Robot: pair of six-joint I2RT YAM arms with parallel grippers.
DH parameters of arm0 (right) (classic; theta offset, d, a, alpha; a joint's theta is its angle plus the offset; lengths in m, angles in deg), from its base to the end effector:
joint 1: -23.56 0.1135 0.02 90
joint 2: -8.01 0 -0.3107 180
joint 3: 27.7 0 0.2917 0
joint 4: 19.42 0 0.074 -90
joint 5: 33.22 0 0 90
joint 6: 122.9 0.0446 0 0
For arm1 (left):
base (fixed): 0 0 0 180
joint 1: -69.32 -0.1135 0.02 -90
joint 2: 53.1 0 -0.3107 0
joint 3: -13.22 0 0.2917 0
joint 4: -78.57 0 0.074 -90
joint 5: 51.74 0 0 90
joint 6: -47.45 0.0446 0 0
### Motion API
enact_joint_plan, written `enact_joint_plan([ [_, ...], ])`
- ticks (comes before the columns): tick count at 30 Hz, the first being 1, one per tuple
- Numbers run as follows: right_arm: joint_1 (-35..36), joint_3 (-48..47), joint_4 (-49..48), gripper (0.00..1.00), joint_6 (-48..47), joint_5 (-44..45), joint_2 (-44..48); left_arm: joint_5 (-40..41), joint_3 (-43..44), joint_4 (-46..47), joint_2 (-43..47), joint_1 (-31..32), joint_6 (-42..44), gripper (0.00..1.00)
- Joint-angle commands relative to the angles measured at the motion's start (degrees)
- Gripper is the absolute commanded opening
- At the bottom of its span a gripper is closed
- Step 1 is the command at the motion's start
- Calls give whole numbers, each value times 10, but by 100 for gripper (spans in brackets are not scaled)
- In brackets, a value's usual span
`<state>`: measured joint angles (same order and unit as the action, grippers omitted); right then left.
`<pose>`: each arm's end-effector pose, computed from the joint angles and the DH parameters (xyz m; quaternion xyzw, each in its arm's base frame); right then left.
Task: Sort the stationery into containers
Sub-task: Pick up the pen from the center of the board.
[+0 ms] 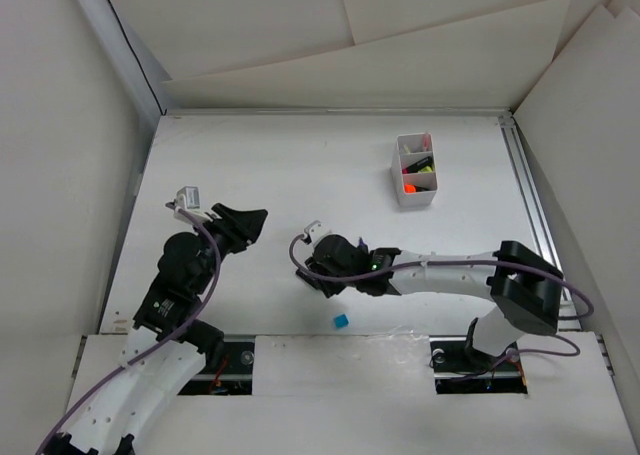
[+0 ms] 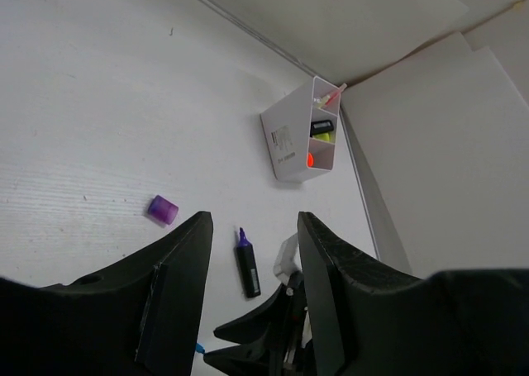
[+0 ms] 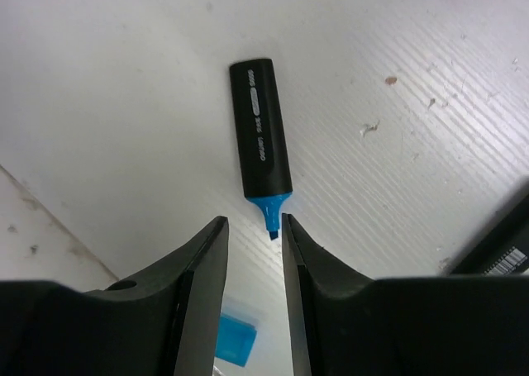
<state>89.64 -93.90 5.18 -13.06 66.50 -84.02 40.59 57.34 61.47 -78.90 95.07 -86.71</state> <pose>0.1564 0.3340 0.2060 -0.3418 0.8735 0.1715 0.3012 0.1230 -0.0573 0.3429 -0.1262 0.6881 -0.3977 0.5937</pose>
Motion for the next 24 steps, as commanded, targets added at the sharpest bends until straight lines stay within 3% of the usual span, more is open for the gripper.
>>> enact_joint_plan([
  [1, -3, 2, -43, 38, -4, 0, 15, -37, -17, 12, -9, -4, 3, 42],
  [5, -3, -3, -37, 43, -4, -6, -17, -73, -45, 23, -37, -4, 3, 42],
  [6, -3, -9, -37, 53, -4, -6, -22, -79, -50, 32, -43, -4, 3, 42],
  [10, -3, -14, -42, 68, -4, -12, -34, -84, -57, 40, -43, -4, 3, 42],
  [14, -3, -19, -42, 69, -9, -12, -47, -79, -64, 45, -43, -4, -2, 42],
  [19, -3, -12, -76, 60, -9, -7, -65, -102, -99, 71, -88, -4, -14, 42],
  [24, -3, -2, -90, 36, -9, -7, -77, -142, -134, 97, -123, -18, -29, 39],
])
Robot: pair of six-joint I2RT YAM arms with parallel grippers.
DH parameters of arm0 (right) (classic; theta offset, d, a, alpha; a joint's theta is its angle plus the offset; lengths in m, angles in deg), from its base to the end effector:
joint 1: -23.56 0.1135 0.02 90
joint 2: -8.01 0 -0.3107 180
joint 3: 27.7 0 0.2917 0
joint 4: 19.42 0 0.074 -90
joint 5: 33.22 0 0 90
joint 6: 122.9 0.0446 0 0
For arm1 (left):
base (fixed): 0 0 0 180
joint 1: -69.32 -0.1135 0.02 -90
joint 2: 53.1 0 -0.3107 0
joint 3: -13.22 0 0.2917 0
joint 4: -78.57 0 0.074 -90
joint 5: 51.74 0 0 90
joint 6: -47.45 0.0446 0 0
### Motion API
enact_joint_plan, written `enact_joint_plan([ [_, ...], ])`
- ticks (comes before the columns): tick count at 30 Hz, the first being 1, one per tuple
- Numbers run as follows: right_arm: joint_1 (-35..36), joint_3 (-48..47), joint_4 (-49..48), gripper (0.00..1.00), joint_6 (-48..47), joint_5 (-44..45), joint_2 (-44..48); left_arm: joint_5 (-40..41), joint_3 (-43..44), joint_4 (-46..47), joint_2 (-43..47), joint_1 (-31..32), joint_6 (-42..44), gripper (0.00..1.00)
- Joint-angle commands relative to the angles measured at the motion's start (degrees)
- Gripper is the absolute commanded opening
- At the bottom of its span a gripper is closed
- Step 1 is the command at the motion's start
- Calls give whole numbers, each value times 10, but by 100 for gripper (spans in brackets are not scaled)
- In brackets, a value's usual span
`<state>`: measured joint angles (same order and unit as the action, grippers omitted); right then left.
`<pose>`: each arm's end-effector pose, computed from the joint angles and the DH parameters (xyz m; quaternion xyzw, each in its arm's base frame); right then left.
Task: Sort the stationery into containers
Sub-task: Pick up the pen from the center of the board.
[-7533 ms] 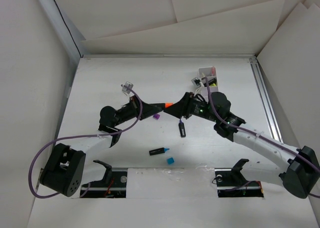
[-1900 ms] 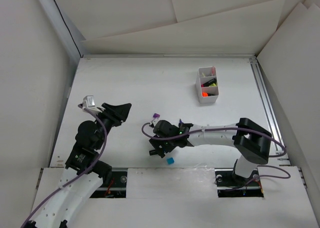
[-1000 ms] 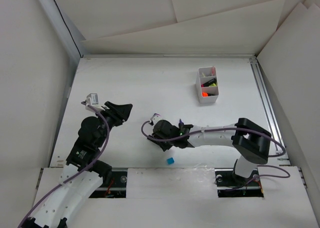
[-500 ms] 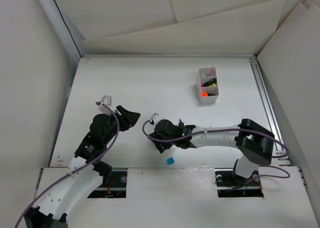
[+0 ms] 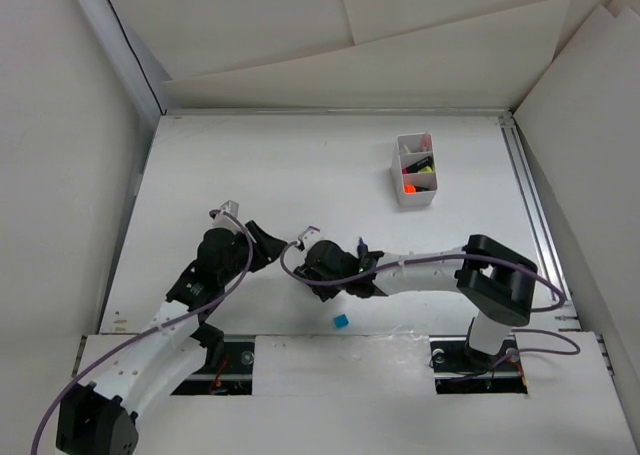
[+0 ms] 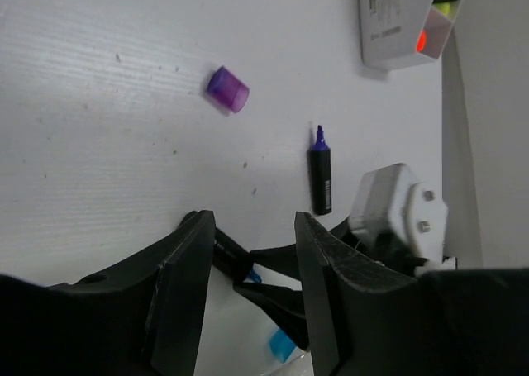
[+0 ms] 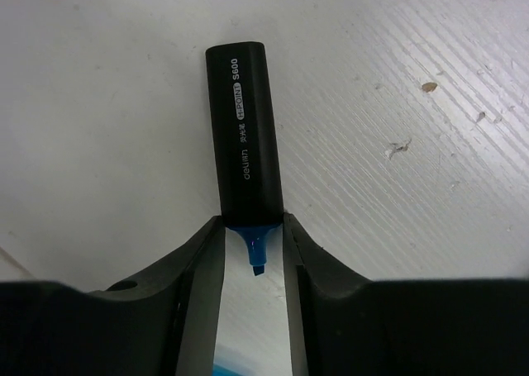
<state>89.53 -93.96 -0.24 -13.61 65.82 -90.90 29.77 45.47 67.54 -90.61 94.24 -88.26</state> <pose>0.1639 0.3503 0.1703 -0.3496 0.8752 0.1660 0.2903 0.1581 -0.0807 0.2428 -0.1003 0.7929 -0.3941 0.4538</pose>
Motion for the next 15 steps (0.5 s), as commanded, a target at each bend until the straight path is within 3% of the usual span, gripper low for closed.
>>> enact_joint_plan([
  [1, -1, -1, -35, 34, -4, 0, -8, -41, -23, 36, -6, -15, -13, 39],
  [3, -7, 13, -41, 27, 2, 6, 11, -41, -23, 26, 5, -15, -13, 39],
  [7, -7, 29, -41, 19, 8, 12, 70, -47, -17, 1, 16, -15, -7, 50],
  [11, -7, 49, -35, 18, 15, 17, 136, -85, -12, -7, -11, -15, 5, 56],
  [15, -7, 49, -21, 17, 15, 17, 175, -165, -17, 51, -44, -15, -7, 57],
])
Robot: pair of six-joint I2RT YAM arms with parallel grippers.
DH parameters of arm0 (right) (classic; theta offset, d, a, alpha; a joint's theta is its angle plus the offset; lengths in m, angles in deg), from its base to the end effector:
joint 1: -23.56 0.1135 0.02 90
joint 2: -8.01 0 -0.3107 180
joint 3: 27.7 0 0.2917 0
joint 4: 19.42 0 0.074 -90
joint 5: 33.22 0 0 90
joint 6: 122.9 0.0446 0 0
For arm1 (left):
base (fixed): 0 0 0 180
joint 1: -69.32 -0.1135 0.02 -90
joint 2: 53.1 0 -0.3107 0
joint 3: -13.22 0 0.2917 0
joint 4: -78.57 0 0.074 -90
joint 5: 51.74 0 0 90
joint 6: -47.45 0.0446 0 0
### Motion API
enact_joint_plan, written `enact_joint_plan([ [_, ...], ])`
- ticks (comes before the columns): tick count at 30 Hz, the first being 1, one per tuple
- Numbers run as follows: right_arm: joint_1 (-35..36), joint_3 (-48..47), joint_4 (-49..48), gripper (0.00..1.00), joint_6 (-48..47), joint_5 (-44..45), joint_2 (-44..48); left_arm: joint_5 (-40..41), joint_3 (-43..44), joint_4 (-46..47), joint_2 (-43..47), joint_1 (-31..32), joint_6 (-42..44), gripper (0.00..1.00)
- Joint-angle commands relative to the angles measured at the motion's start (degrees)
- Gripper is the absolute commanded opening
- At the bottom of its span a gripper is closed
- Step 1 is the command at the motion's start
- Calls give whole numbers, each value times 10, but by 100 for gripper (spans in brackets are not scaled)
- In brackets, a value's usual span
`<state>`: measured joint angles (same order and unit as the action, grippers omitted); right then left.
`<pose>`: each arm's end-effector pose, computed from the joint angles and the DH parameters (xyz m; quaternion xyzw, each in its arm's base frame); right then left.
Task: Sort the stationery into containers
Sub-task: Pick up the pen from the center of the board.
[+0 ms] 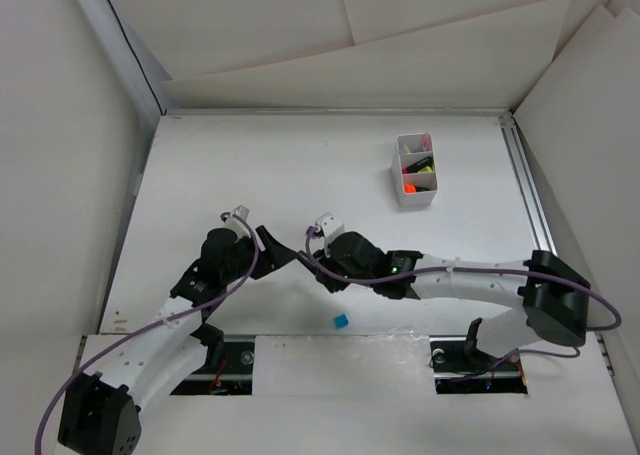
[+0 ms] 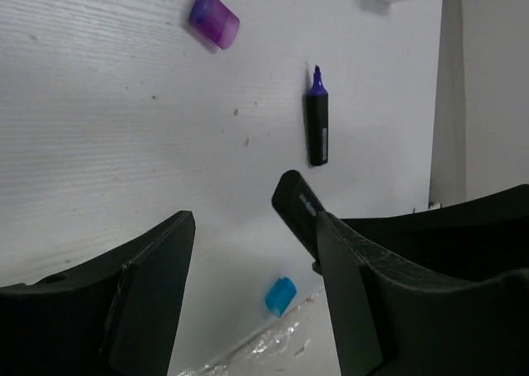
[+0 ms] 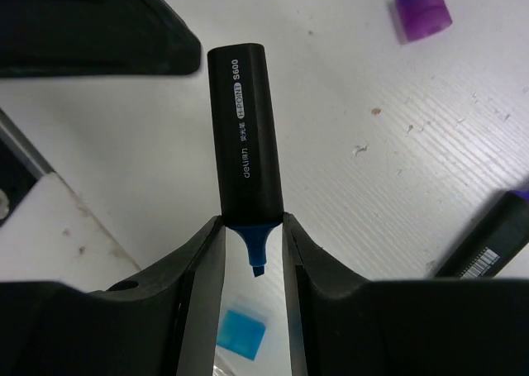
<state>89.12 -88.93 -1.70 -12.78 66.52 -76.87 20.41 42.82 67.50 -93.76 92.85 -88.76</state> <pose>0.1508 0.3137 0.2280 -0.3185 0.8510 0.2222 0.3534 0.1582 -0.0838 0.2161 -0.0762 0.8207 -0.4209 0.3789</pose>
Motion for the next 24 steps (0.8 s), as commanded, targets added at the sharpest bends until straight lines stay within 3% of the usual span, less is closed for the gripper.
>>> enact_joint_plan([
  [1, -3, -1, -7, 17, 6, 5, 35, -89, 9, 63, -29, -2, -2, 57],
  [8, -3, -12, 26, 16, 1, -2, 71, -177, 22, 119, -80, -2, -19, 54],
  [12, -3, -17, 26, 16, -5, -16, 81, -208, 15, 151, -101, -2, -27, 47],
  [16, -3, -22, 26, 16, -17, -26, 82, -229, 8, 177, -114, -2, -41, 39],
  [24, -3, -42, 45, 16, -33, -75, 69, -248, 8, 197, -124, -2, -52, 35],
])
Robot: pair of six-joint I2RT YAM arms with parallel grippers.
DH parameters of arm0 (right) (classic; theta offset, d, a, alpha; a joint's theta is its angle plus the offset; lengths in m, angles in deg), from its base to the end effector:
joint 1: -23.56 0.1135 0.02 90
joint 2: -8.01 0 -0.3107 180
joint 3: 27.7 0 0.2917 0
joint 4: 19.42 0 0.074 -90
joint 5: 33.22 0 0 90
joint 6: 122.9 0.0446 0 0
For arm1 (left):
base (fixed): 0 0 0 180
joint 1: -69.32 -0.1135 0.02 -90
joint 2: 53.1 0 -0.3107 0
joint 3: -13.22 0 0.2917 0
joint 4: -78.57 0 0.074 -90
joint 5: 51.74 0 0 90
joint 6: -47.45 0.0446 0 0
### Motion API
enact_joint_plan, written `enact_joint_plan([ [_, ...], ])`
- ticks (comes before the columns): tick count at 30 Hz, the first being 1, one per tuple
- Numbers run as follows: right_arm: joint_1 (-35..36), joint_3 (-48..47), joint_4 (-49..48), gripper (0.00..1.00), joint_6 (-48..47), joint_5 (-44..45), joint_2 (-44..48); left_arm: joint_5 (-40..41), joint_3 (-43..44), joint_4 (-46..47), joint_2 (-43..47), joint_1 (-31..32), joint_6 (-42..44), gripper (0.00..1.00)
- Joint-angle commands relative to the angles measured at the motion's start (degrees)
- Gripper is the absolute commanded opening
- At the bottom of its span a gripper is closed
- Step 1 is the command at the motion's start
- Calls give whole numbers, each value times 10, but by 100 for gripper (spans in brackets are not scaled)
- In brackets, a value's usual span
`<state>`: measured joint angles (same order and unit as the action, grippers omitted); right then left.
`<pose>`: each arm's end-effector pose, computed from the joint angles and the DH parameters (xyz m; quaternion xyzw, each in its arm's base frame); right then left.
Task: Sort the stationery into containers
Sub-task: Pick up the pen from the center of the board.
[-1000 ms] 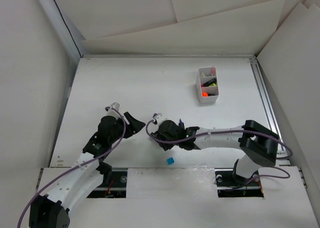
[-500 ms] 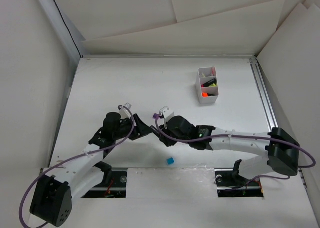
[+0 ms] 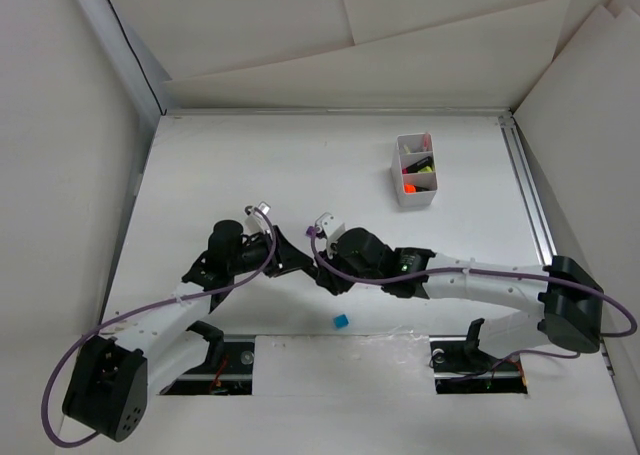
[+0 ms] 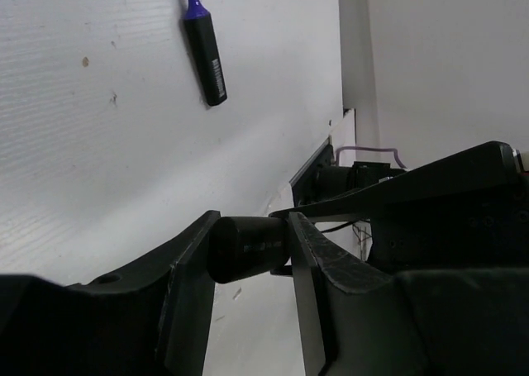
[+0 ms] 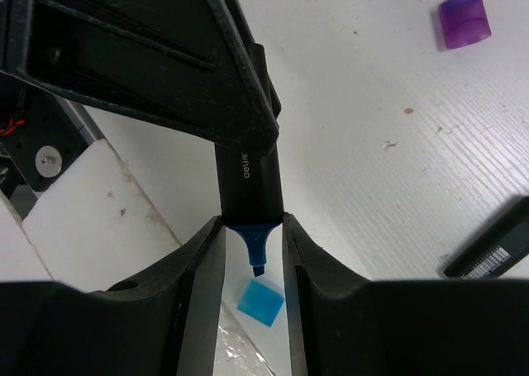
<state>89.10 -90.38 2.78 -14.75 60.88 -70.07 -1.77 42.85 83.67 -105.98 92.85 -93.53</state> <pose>0.1399 0.2999 0.2677 -0.3459 0.8274 0.2704 0.3501 0.1749 -0.1075 0.2124 0.0146 0.7868 -0.5543 0.2710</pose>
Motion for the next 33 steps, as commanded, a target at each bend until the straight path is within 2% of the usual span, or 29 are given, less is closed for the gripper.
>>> enact_joint_plan([
  [1, -2, -27, 0, 16, -14, -25, 1, -33, 8, 35, -2, -2, -4, 33],
  [11, -2, -38, 0, 16, -24, -7, 1, -44, 8, 30, -2, -2, -4, 12],
  [14, -2, -38, 0, 17, -24, 0, 1, -49, 13, 30, 3, -2, -4, 9],
  [16, -2, -38, 0, 24, -24, 7, 1, -49, 13, 30, 8, -2, -4, 6],
  [17, -2, -38, 0, 36, -19, 16, 7, -49, 13, 30, 9, -2, -4, 6],
  [19, -2, -43, 7, 47, -13, 30, 14, -35, 13, 30, 9, -2, -4, 5],
  [20, -2, -43, 25, 56, -13, 30, 28, -29, 13, 30, 14, -2, -10, 5],
  [24, -2, -43, 62, 69, 20, 51, 72, -4, 32, 36, 2, -2, -10, 4],
  [29, 5, -29, 113, 69, 76, 27, 102, 54, 66, 68, -35, -2, -10, 2],
  [32, 12, -44, 174, 67, 127, 14, 50, 84, 79, 103, -48, -8, -27, 1],
  [33, 20, -50, 187, 67, 139, 38, 38, 84, 79, 115, -55, -8, -39, 1],
])
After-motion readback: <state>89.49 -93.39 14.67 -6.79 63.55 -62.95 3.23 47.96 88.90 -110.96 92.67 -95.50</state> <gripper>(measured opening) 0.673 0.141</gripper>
